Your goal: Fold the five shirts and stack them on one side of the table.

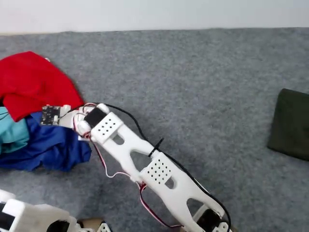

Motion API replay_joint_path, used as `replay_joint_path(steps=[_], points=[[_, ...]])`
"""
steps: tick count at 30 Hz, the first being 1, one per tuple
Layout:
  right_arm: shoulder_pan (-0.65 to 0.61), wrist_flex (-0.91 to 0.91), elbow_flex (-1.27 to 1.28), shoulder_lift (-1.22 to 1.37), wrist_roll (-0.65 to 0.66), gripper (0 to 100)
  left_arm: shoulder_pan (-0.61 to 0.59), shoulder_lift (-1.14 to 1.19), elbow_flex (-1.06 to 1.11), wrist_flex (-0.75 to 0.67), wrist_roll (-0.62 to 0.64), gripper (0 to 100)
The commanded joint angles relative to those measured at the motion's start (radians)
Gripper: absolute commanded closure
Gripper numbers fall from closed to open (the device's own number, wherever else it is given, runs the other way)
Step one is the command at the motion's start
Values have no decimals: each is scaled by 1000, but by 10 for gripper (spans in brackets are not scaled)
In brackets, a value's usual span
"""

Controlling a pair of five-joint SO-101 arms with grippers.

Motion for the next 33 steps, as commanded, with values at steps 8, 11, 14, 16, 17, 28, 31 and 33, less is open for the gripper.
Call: replay_joint_path(steps=[8,11,14,16,17,28,31,33], points=[[30,-12,-109,-24,9,877,5,-49,-4,2,-3,848],[28,-67,-97,-24,9,824,3,-49,-4,2,-3,848],[28,-156,-61,-24,9,833,0,-49,-4,2,-3,848],[18,-200,-35,-24,15,833,-2,-49,-4,2,-3,848],[13,-214,-21,-24,15,831,-3,-49,-4,2,-3,848],[-44,-231,55,-22,18,833,-5,-49,-4,3,-3,848],[-45,-229,55,-15,18,833,-5,-49,-4,3,-3,848],[-45,-229,48,4,29,834,-5,-49,-4,2,-3,848]])
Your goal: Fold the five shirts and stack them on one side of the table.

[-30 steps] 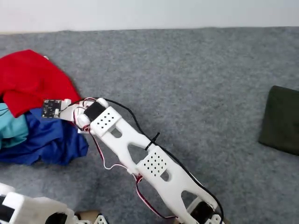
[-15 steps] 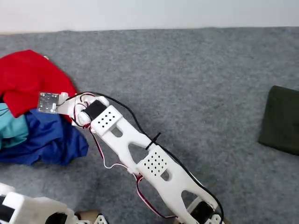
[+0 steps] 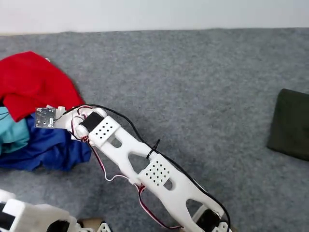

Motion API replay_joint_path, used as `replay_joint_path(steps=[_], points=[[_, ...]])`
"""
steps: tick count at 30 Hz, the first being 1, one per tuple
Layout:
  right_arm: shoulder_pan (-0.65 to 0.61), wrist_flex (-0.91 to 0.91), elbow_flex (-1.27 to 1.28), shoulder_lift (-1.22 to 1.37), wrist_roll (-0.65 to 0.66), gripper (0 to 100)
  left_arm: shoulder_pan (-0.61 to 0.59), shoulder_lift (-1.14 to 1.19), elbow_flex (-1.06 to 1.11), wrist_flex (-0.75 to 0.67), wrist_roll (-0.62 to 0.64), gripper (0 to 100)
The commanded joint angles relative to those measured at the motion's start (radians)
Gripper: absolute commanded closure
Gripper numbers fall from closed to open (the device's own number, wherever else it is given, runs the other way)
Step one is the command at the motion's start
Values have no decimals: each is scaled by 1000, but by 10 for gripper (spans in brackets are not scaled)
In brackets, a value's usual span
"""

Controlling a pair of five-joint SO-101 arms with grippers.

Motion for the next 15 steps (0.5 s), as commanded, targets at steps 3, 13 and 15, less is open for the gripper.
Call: replay_joint_path(steps=[3,13,15], points=[[-13,-10,-17,10,97,876,-5,-49,-4,2,-5,848],[-21,50,-17,4,218,985,-5,-49,-2,-25,-3,848],[-12,94,-17,-8,222,985,-5,-49,-2,-25,-3,848]])
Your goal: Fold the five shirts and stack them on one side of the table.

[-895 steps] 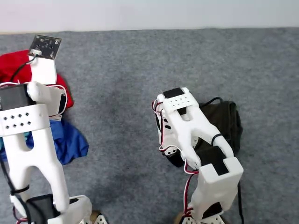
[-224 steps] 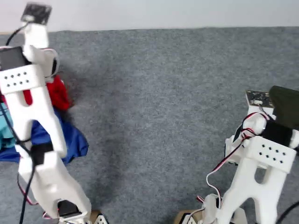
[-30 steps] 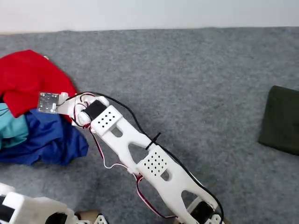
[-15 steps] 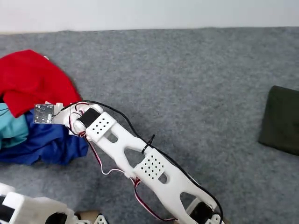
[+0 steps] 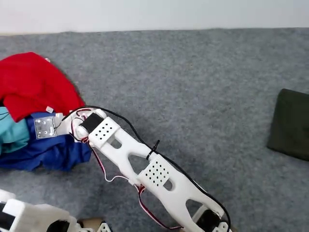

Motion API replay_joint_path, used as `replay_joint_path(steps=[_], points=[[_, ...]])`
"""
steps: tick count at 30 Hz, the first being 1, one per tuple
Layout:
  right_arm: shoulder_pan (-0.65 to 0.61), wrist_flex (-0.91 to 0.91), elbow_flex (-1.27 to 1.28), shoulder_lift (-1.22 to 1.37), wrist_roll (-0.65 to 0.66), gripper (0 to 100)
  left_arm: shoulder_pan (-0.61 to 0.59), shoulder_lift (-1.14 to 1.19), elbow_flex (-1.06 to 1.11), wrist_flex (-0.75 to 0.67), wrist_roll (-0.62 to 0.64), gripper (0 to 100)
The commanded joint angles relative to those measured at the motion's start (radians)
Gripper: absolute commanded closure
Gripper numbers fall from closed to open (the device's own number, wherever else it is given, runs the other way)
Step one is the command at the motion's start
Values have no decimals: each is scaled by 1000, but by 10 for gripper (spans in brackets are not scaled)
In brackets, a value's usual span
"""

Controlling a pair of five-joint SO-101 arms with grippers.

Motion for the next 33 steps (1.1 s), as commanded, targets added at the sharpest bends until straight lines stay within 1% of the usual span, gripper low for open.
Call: replay_joint_path(steps=[1,8,15,18,21,25,27,33], points=[[-2,93,-12,-38,12,985,-3,-49,-2,-18,-3,848],[53,317,-12,-97,8,985,5,-49,-2,-18,-3,848],[117,383,-12,-154,5,985,38,-49,-2,-14,-2,848],[114,372,-12,-159,5,980,49,-49,-2,-14,0,848],[96,318,-12,-156,-66,966,54,-49,-2,-14,28,848],[67,242,-12,-153,-161,838,51,-49,-2,-14,31,848],[51,194,-12,-151,-187,803,49,-49,-2,-14,31,848],[5,82,-12,-122,-187,802,14,-49,-2,-14,29,848]])
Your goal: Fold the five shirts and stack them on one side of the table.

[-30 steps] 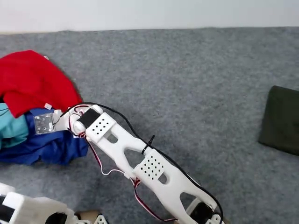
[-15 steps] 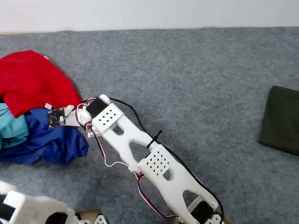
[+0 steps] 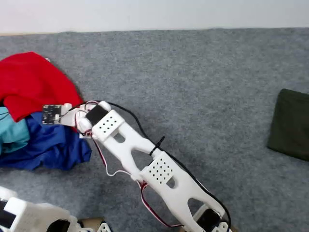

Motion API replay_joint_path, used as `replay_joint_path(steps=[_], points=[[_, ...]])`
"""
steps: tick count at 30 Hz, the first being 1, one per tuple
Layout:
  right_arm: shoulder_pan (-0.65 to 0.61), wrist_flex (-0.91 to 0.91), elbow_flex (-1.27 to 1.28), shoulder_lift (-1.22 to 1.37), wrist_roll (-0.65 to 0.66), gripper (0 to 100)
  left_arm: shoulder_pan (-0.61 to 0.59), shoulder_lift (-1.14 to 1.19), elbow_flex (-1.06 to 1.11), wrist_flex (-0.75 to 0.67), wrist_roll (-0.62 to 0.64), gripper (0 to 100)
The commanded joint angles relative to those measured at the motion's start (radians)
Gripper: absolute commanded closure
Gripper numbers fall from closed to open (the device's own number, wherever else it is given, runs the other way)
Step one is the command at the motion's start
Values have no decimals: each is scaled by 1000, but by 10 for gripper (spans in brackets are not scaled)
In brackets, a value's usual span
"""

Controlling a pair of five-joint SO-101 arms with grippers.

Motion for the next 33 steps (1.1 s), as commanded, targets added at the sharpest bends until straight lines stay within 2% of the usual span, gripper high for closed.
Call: replay_joint_path(steps=[1,7,15,18,22,27,33], points=[[-30,-65,-17,-36,-11,802,-23,-49,-2,-14,5,848],[-71,-137,-17,4,-11,802,-55,-49,-2,-17,3,848],[-87,-143,-17,42,-9,811,-87,-49,-2,-17,3,848],[-85,-143,-17,45,5,879,-87,-49,-2,-17,3,848],[-87,-134,-14,47,110,988,-86,-49,-2,-17,3,848],[-70,-133,-14,47,121,987,-84,-49,-2,-17,3,848],[19,-117,-20,30,124,987,-78,-49,-2,-18,3,848]])
